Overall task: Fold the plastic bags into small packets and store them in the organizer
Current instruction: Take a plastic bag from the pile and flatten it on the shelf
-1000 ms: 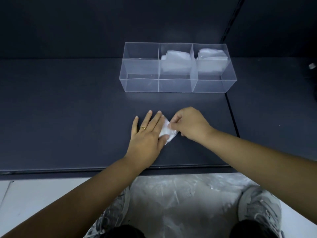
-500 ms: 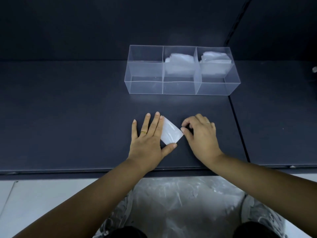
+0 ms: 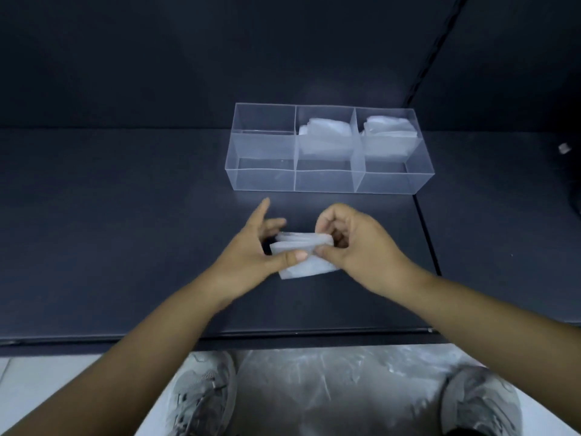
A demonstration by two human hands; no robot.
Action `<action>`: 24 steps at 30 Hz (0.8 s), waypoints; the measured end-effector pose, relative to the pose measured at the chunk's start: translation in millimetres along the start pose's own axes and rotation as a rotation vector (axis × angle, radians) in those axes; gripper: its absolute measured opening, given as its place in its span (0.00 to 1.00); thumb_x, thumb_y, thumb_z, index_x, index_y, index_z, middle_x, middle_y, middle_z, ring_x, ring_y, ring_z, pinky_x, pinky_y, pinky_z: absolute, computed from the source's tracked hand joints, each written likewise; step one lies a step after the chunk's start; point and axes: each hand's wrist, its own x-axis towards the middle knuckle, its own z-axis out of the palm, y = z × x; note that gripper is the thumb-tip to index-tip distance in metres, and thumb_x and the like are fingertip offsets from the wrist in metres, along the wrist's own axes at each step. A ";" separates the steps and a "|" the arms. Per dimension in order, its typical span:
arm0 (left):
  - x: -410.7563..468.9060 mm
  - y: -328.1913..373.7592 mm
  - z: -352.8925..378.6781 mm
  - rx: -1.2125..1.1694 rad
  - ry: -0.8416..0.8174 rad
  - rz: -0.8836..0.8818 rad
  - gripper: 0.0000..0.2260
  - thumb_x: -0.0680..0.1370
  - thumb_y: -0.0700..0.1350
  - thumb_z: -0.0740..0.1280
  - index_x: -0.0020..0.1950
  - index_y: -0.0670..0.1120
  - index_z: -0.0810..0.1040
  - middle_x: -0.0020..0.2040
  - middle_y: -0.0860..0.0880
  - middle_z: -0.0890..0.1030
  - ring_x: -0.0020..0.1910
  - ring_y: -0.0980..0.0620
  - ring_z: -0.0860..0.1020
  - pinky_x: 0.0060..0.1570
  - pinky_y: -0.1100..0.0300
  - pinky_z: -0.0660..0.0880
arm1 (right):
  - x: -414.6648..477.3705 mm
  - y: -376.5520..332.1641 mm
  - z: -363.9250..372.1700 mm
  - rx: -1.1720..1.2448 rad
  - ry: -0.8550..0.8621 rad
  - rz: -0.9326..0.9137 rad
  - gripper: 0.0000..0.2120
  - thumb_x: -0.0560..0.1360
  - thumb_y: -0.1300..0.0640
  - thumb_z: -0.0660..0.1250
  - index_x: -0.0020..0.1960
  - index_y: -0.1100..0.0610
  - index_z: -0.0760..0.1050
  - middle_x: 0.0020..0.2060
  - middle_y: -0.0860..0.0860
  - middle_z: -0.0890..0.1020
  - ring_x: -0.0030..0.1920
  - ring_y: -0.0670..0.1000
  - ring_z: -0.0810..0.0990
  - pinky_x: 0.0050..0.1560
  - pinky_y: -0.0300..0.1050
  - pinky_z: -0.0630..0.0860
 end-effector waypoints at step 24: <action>65.4 8.3 8.0 1.165 0.269 0.431 0.31 0.79 0.60 0.49 0.77 0.49 0.41 0.79 0.50 0.44 0.76 0.51 0.36 0.74 0.53 0.33 | 206.4 22.9 -73.4 -0.706 0.564 0.215 0.09 0.72 0.58 0.70 0.51 0.54 0.76 0.55 0.55 0.76 0.55 0.58 0.76 0.57 0.49 0.69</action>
